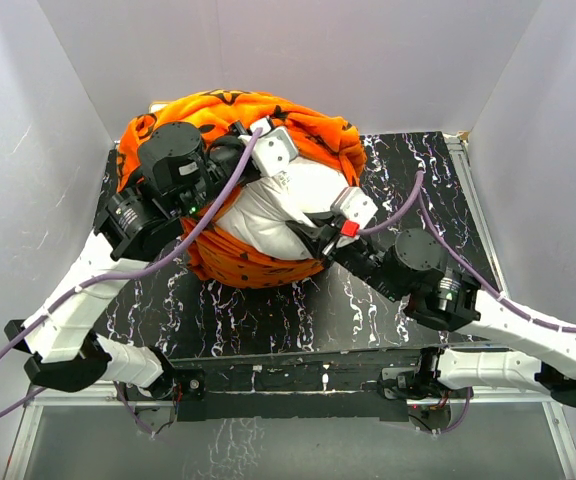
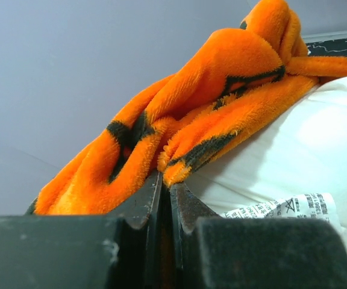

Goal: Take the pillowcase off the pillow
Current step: Remove the pillow from the pillowcase.

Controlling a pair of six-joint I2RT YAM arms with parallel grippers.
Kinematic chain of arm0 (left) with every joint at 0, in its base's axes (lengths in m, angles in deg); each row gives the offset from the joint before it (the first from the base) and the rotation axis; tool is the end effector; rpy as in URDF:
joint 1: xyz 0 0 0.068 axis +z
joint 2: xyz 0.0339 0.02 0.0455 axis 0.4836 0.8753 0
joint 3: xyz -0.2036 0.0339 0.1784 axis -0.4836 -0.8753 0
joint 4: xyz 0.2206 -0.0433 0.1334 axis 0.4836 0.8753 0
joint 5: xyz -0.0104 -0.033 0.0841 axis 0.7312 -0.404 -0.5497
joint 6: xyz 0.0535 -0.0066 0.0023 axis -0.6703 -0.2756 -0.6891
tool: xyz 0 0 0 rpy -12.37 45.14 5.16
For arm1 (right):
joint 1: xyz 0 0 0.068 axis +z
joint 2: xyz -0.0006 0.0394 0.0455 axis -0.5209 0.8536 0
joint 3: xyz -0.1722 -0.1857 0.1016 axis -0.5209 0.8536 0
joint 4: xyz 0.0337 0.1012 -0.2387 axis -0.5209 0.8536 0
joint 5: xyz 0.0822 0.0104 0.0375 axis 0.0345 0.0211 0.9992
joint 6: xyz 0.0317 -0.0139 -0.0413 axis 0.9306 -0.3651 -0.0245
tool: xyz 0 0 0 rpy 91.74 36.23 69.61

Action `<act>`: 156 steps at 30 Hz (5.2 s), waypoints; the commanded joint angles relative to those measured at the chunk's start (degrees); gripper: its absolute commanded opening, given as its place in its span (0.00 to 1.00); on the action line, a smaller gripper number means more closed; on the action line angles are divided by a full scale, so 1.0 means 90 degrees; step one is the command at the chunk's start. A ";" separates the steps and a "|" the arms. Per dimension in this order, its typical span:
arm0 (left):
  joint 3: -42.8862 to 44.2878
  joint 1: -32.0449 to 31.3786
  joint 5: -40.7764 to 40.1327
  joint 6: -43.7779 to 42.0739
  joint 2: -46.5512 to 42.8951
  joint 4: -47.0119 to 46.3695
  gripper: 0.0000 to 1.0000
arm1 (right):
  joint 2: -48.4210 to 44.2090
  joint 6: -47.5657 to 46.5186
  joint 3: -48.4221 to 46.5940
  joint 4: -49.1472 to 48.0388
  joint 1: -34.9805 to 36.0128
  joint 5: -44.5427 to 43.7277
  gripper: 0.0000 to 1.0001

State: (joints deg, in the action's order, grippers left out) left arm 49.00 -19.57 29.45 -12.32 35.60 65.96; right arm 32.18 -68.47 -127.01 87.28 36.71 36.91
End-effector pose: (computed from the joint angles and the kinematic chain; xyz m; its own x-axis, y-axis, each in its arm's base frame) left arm 0.1694 -0.1868 0.5590 0.4871 0.4349 -0.7574 0.4890 0.5826 0.6491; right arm 0.0861 0.1880 0.4405 0.2092 -0.0538 -0.9764 -0.7634 0.6150 -0.1974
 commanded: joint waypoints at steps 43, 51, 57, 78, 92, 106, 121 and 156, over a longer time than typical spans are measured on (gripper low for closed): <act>0.0282 0.2519 0.4227 0.3130 0.0461 0.3565 0.00 | 0.1520 -0.0402 -0.3037 0.1090 0.0158 0.2147 0.84; 0.0322 0.2604 0.4439 0.2970 0.0436 0.3751 0.00 | 0.2368 -0.1293 -0.3928 0.1778 0.0158 0.1218 0.91; 0.0166 0.2651 0.4479 0.2818 0.0363 0.3841 0.00 | 0.2635 -0.1733 -0.4521 0.2057 0.0158 0.1229 0.90; 0.0667 0.2740 0.4536 0.2506 0.0316 0.4190 0.00 | 0.2674 -0.1776 -0.3495 0.2758 0.0149 0.0124 0.78; -0.0149 0.2741 0.2397 0.1455 -0.0814 0.2843 0.61 | 0.2863 -0.0622 -0.3001 0.1965 -0.0784 0.0756 0.08; -0.1941 0.2741 0.3018 0.0581 -0.2882 0.0432 0.71 | 0.3274 0.0288 -0.3247 0.1962 -0.1475 0.1550 0.08; -0.2177 0.2741 0.2793 0.0252 -0.2338 0.1511 0.66 | 0.3101 0.0482 -0.3182 0.1852 -0.1658 0.1685 0.08; -0.3346 0.2742 -0.1270 -0.0057 -0.2436 -0.4904 0.00 | 0.2597 0.0954 -0.2061 0.1714 -0.1632 0.2252 0.08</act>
State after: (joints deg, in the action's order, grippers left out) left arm 15.72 3.05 31.07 -11.86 13.77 40.95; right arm 56.74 -63.16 -150.55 88.96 21.95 54.63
